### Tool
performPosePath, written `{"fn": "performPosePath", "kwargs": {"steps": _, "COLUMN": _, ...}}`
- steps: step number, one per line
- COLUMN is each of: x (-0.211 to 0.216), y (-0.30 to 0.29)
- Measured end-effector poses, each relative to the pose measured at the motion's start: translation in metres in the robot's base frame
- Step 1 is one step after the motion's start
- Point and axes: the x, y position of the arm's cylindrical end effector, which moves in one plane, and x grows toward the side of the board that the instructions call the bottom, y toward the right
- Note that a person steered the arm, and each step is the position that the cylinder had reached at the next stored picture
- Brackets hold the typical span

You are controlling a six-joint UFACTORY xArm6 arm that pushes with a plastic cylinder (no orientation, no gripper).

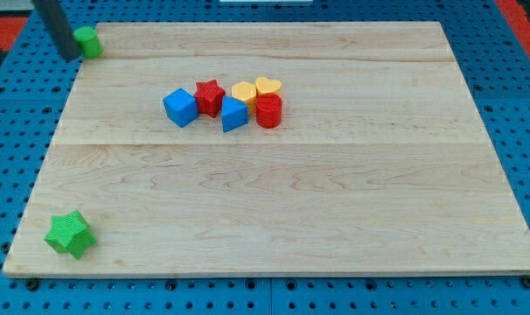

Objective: Move the green circle closer to the group of blocks

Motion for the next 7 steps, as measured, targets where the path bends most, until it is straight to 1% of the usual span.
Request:
{"fn": "performPosePath", "kwargs": {"steps": 1, "x": -0.031, "y": 0.011}}
{"fn": "performPosePath", "kwargs": {"steps": 2, "x": -0.038, "y": -0.009}}
{"fn": "performPosePath", "kwargs": {"steps": 3, "x": -0.046, "y": -0.008}}
{"fn": "performPosePath", "kwargs": {"steps": 4, "x": -0.05, "y": 0.007}}
{"fn": "performPosePath", "kwargs": {"steps": 5, "x": 0.012, "y": 0.114}}
{"fn": "performPosePath", "kwargs": {"steps": 6, "x": 0.076, "y": 0.172}}
{"fn": "performPosePath", "kwargs": {"steps": 7, "x": 0.034, "y": 0.281}}
